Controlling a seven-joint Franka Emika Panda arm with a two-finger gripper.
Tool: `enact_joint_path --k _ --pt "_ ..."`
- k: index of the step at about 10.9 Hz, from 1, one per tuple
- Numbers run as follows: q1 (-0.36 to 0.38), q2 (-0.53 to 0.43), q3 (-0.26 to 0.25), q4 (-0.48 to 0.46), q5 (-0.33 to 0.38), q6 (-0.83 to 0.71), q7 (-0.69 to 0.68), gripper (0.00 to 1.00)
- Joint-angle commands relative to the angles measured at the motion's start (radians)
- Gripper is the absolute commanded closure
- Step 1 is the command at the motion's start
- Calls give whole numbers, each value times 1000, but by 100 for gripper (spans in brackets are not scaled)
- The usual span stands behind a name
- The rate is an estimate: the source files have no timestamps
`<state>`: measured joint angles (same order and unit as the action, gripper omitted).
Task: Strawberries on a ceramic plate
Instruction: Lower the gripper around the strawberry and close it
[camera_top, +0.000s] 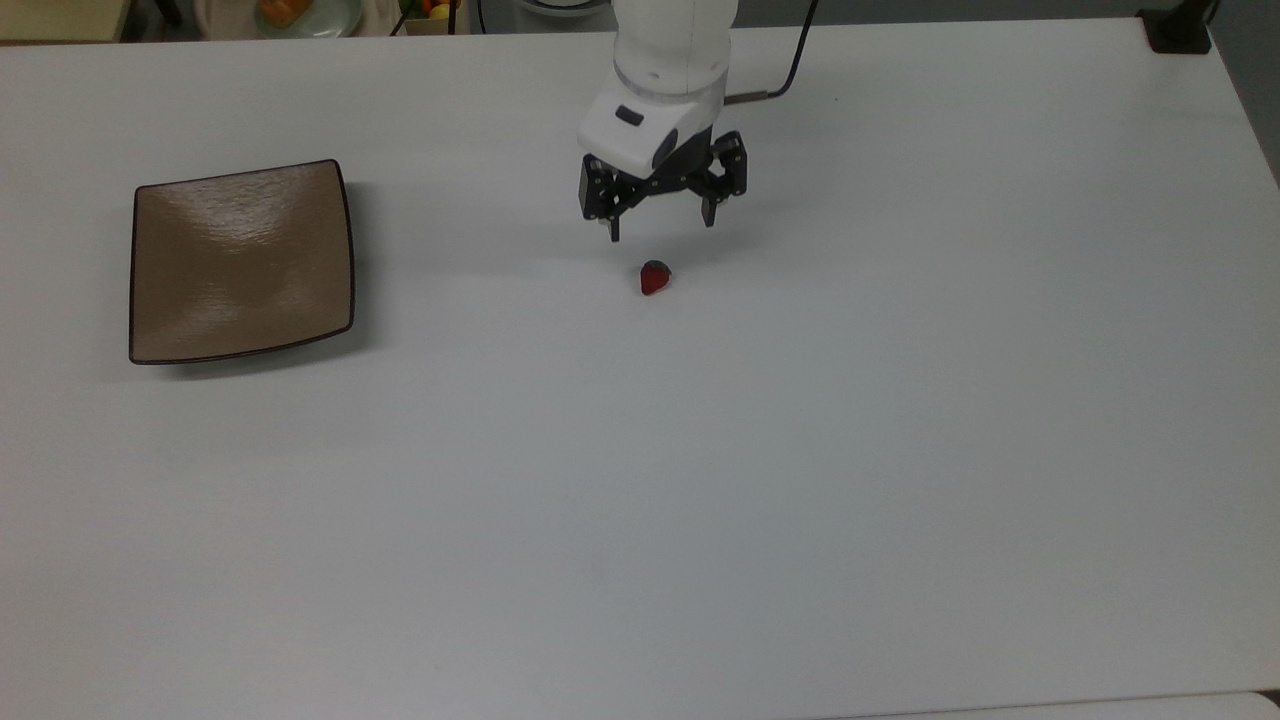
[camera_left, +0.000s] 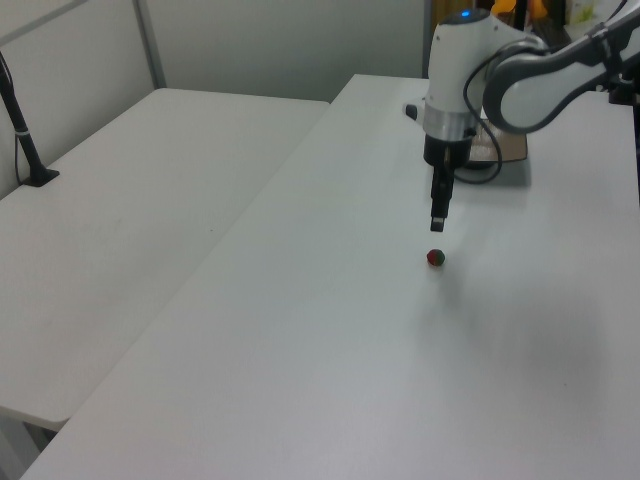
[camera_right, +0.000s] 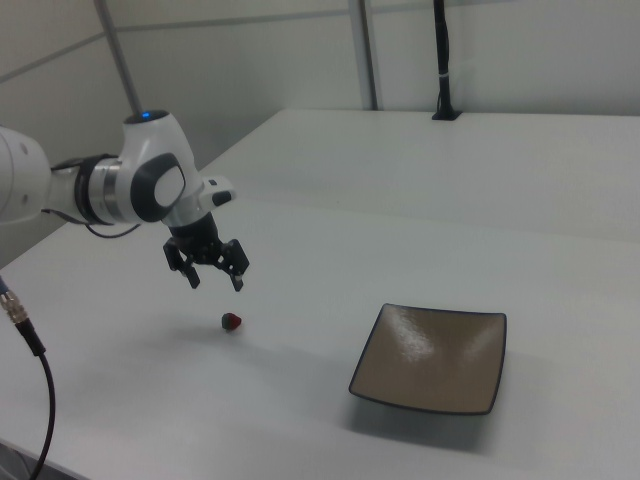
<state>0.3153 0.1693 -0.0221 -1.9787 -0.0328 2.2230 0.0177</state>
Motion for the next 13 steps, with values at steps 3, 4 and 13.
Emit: enact_joint_path --k 3,4,13 --pt "7 61 -2 -42 -73 98 -13 0" --pt "7 68 -2 -43 -78 119 -13 0" --pt "11 115 -2 -66 -91 210 -13 9"
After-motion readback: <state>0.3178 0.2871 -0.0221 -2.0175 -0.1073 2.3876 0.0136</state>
